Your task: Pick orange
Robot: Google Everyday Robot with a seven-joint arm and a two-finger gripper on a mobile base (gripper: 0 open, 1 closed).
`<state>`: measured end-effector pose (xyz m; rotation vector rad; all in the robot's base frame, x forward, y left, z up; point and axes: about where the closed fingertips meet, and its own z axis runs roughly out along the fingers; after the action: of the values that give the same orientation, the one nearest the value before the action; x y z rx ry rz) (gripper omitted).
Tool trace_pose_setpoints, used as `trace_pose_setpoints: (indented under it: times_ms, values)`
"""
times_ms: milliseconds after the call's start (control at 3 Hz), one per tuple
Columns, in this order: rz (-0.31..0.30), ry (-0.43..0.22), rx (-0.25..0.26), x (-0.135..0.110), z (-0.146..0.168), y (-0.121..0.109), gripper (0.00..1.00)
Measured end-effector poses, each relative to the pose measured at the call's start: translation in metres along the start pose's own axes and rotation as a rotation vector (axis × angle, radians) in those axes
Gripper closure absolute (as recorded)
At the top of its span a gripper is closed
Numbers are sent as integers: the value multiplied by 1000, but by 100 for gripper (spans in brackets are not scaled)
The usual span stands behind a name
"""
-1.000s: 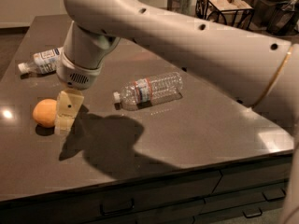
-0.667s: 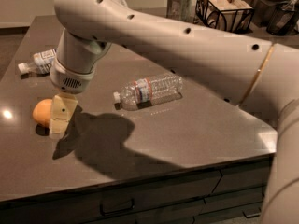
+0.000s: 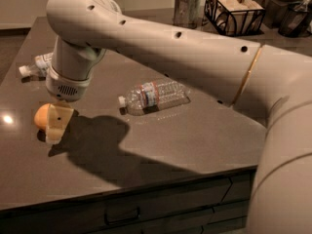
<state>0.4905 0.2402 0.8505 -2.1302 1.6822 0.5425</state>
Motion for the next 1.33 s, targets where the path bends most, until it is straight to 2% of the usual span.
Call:
trace_pose_setpoints:
  times_ms: [667, 1000, 1333]
  values:
    - [1, -28, -22, -9, -5, 7, 64]
    - [-4, -55, -21, -12, -36, 6, 88]
    - [-72, -78, 2, -30, -104, 5, 100]
